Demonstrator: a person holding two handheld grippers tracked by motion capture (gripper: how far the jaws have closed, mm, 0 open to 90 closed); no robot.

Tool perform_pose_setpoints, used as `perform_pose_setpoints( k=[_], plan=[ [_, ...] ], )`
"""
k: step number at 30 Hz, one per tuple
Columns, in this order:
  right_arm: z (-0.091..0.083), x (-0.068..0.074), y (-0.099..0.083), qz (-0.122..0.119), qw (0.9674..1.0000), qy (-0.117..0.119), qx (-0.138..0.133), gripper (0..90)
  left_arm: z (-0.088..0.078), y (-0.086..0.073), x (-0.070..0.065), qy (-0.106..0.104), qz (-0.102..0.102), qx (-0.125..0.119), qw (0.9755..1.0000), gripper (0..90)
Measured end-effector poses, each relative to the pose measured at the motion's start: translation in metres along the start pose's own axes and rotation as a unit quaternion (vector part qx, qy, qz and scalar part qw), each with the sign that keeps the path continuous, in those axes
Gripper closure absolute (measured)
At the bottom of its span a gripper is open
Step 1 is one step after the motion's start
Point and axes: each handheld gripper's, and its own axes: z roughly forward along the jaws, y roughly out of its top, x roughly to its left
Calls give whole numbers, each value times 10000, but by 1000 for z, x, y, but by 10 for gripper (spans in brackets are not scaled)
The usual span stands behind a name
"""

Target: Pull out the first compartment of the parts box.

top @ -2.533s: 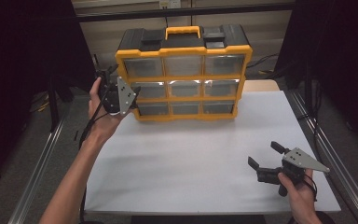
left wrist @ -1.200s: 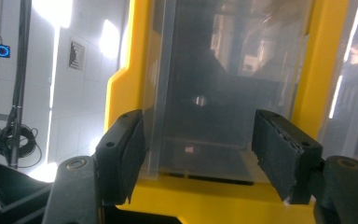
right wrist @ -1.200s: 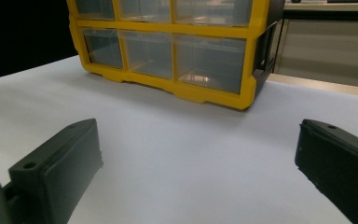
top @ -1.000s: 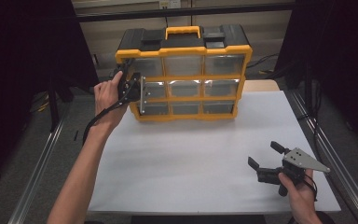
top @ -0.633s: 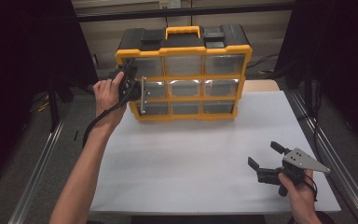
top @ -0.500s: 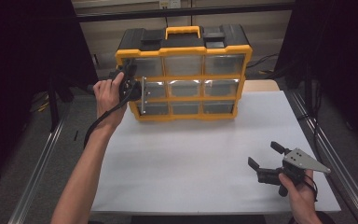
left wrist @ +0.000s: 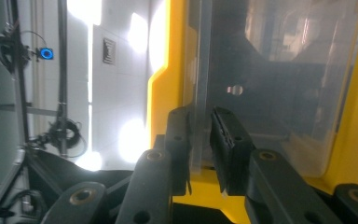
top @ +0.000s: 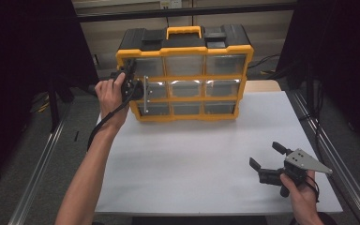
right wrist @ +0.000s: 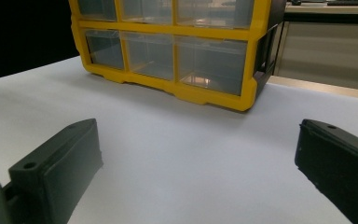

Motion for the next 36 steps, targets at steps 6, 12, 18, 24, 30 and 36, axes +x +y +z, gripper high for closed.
perform_pose_setpoints(
  k=[6,12,18,24,30,36],
  plan=[
    [-1,-1,0,27,10000,-3,14,2,1,0,-3,96,217,-49,9997,824],
    [0,0,0,15,10000,-12,16,2,0,-1,1,78,103,-107,9999,830],
    [-1,-1,0,49,10000,-42,9,2,-3,-2,1,35,-12,-120,9999,830],
    [-1,-1,0,34,10000,-23,12,2,-6,0,1,136,-30,-182,9997,815],
    [-1,0,0,26,10000,-34,3,2,-8,0,3,71,-20,-168,9998,805],
    [-1,0,0,15,10000,-28,2,2,-11,-1,6,23,-108,-231,9997,806]
  ],
)
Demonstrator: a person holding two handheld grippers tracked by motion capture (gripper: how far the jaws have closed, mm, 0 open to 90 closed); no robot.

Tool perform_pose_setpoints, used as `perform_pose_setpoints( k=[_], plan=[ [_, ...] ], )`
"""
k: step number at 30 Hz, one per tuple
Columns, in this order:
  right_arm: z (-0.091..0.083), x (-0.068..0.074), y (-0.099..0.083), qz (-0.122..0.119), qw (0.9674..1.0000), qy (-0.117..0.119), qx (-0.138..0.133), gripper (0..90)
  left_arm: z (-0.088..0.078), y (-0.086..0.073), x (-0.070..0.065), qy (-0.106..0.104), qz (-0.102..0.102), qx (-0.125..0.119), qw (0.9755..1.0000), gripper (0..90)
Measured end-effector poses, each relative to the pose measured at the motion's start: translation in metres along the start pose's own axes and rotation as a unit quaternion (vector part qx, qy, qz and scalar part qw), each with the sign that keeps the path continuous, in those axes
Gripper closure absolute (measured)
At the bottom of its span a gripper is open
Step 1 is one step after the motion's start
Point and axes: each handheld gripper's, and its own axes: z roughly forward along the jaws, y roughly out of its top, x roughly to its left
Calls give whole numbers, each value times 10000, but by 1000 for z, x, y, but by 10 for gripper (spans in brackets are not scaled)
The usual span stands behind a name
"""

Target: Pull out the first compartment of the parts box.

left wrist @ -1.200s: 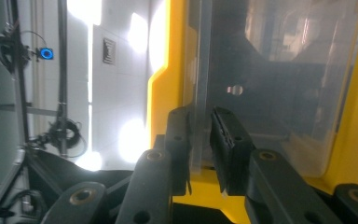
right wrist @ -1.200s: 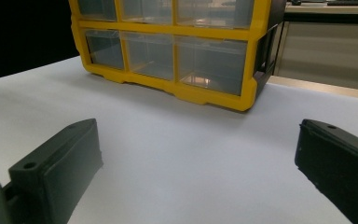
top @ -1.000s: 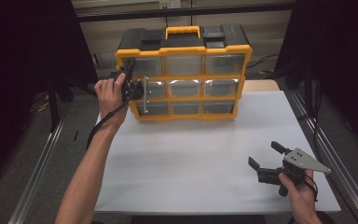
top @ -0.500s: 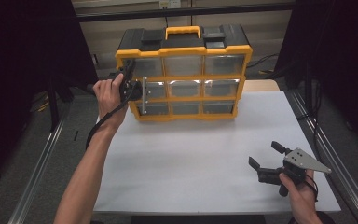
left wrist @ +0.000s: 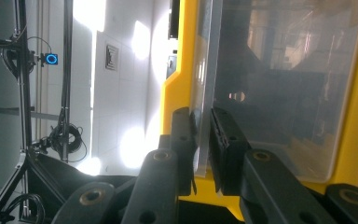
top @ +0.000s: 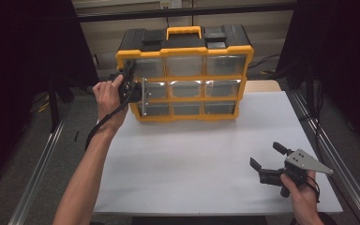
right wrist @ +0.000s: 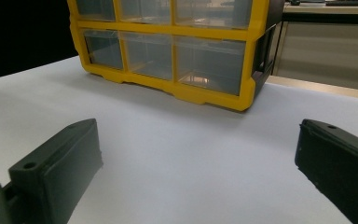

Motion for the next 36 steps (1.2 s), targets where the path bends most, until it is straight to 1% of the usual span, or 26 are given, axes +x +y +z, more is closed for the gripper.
perform_pose_setpoints(
  k=[1,2,4,6,9,10,13,15,17,18,20,21,23,24,25,27,28,29,30,31,33,34,35,36],
  plan=[
    [0,0,0,3,10000,-12,-6,2,-1,0,0,-25,-12,17,10000,804],
    [0,0,0,3,10000,-15,-4,2,-1,0,0,-2,-10,-42,10000,800],
    [0,0,0,1,10000,-4,-1,2,-3,0,1,-3,12,-11,10000,800],
    [0,0,0,3,10000,-10,-2,2,-4,-1,1,-21,-49,-24,10000,800],
    [0,0,0,-2,10000,-22,13,2,-6,-2,1,-52,-87,-70,9999,807],
    [0,0,0,9,10000,-10,20,2,-6,-2,2,-49,-13,-60,10000,806],
    [0,0,0,1,10000,-10,5,2,-7,-1,2,-45,-18,-52,10000,806],
    [0,0,0,3,10000,-23,-2,2,-9,-1,2,20,14,-40,10000,806],
    [0,0,0,10,10000,-14,3,2,-9,-1,3,-64,-19,-61,10000,808],
    [0,0,0,4,10000,-8,10,2,-9,-1,2,-55,-68,-93,9999,807],
    [0,0,0,-8,10000,-12,6,2,-8,-1,3,-71,-20,-88,9999,803],
    [1,0,0,-19,10000,-3,4,2,-9,-1,3,-70,-57,-75,9999,795],
    [0,1,0,-22,10000,21,19,2,-9,-1,4,-87,-59,-85,9999,792],
    [0,1,0,-39,10000,18,9,2,-9,-1,5,-103,-51,-36,9999,792],
    [1,1,0,-34,10000,20,-1,2,-9,-1,5,-187,-68,-63,9998,802],
    [1,1,0,-33,10000,5,24,2,-10,0,6,-179,32,-9,9998,818],
    [1,1,0,-21,10000,12,38,2,-11,0,7,-162,47,-43,9998,819],
    [1,1,0,-41,10000,18,36,2,-13,0,7,-253,30,79,9996,819],
    [1,1,0,-36,10000,19,31,2,-13,0,7,-192,-11,-65,9998,819],
    [2,1,0,-30,10000,33,37,2,-14,0,7,-206,34,-70,9998,819],
    [2,1,0,-49,10000,35,34,2,-15,-1,7,-190,-21,-102,9998,818],
    [2,2,0,-51,10000,28,31,2,-17,-1,7,-169,6,-64,9998,817],
    [2,2,0,-68,10000,12,21,2,-17,-1,6,-183,-92,-118,9997,816],
    [2,2,0,-76,10000,9,22,2,-18,-1,6,-173,-44,-114,9998,814]
  ],
)
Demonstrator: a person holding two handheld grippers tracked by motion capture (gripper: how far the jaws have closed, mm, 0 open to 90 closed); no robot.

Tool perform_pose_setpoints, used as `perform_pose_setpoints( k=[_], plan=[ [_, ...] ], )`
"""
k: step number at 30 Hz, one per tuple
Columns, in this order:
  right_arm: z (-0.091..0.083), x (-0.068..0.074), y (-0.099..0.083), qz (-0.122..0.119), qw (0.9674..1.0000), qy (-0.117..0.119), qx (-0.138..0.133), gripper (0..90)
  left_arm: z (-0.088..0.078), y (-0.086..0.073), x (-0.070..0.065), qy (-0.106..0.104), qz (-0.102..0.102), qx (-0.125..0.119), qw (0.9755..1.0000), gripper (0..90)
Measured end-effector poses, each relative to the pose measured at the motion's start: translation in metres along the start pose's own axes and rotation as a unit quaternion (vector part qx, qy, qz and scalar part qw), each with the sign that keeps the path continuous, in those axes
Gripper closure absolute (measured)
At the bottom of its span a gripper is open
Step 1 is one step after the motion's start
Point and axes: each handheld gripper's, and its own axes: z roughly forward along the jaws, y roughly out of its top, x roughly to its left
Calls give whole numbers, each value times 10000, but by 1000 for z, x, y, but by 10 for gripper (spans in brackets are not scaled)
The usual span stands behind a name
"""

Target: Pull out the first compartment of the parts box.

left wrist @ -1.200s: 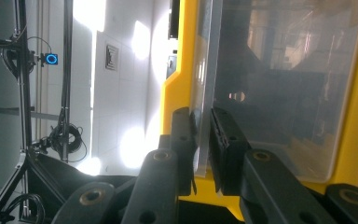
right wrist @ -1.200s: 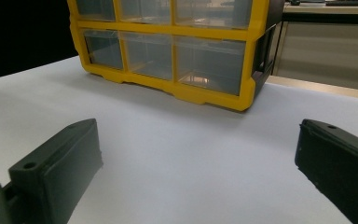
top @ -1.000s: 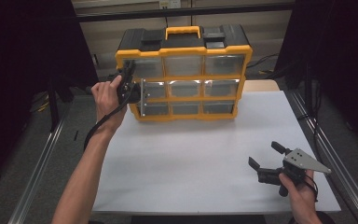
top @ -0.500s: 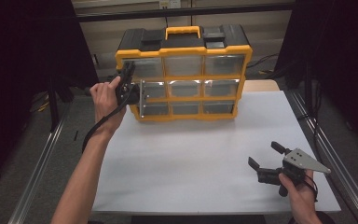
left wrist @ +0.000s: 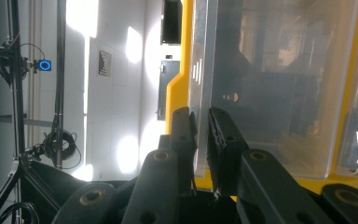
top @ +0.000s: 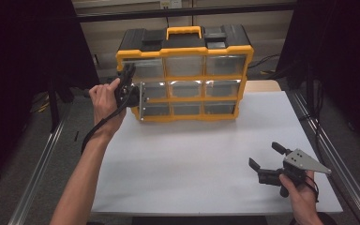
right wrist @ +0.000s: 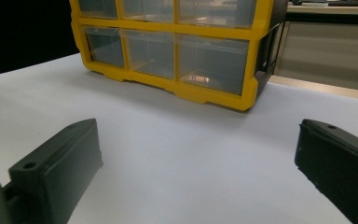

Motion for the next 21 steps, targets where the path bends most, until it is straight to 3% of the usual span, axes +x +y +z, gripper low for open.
perform_pose_setpoints(
  k=[4,7,8,12,15,17,21],
  plan=[
    [0,0,0,1,10000,-5,-6,2,-3,-1,2,-32,-181,-27,9998,805],
    [0,0,0,8,10000,3,-1,2,-4,1,1,33,-54,-7,10000,808],
    [0,0,0,6,10000,8,0,2,-4,1,0,15,-164,-11,9999,808],
    [-1,0,0,25,10000,-3,-1,2,-6,1,1,55,-57,-49,10000,808],
    [-1,0,0,22,10000,9,-5,2,-8,1,0,55,-124,-36,9999,806],
    [-1,0,0,8,10000,9,-6,2,-8,1,1,43,16,-31,10000,806],
    [-1,0,0,25,10000,-9,-14,2,-10,2,2,64,55,24,10000,810]
  ],
)
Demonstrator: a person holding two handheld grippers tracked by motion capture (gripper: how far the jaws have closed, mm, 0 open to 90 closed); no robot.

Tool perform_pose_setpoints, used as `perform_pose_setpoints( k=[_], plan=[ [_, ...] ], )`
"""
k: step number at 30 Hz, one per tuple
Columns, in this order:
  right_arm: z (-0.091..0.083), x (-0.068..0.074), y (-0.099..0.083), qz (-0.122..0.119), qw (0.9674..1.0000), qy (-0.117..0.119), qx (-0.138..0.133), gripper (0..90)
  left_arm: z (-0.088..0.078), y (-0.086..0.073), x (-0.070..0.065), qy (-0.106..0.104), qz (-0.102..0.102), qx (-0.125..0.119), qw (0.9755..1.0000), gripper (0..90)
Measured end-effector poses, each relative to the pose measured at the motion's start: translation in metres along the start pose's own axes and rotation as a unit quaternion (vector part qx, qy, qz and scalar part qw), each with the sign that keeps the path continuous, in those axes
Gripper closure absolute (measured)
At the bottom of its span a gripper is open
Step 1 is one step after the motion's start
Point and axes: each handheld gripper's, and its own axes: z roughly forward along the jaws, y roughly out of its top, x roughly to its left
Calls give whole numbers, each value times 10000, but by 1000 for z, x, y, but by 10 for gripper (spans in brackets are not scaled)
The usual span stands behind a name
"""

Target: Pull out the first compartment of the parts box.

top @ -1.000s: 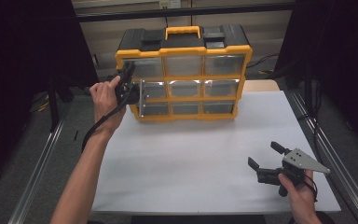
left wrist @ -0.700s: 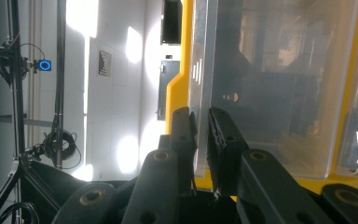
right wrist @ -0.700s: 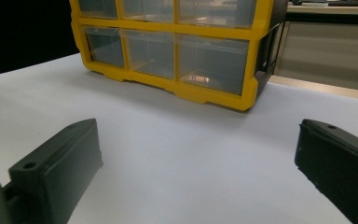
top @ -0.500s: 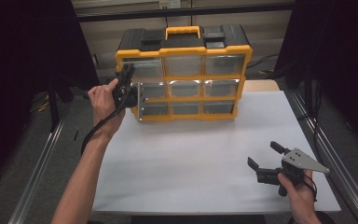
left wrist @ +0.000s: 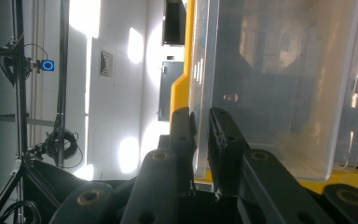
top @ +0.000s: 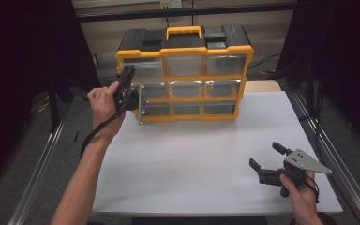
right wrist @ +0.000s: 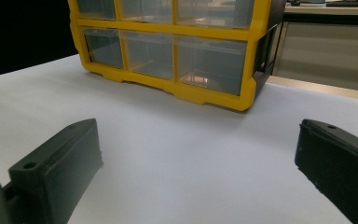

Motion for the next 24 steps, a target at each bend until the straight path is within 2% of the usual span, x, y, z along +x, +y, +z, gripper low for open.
perform_pose_setpoints(
  k=[1,4,5,8,9,11,20,22,24],
  plan=[
    [0,0,0,-1,10000,17,-1,2,0,0,-1,-22,-56,-65,10000,810],
    [0,0,0,-10,10000,9,4,2,-2,0,0,-1,-44,-43,10000,810],
    [-1,0,0,-4,10000,1,6,2,-3,0,-2,-1,-144,-85,9999,810],
    [0,-1,0,-9,10000,7,6,2,-5,1,0,-25,-124,-21,9999,808],
    [0,0,0,-4,10000,8,-2,2,-5,0,-1,-10,-215,-45,9998,807],
    [0,0,0,-10,10000,17,3,2,-6,1,0,-14,-159,-26,9999,805],
    [-1,0,0,-1,10000,-2,4,2,-12,-1,1,-31,-209,-127,9997,805],
    [-1,0,0,-11,10000,17,7,2,-13,0,1,12,-113,-154,9998,807],
    [-1,0,0,-21,10000,20,14,2,-14,0,1,-7,-136,-100,9999,809]
  ],
)
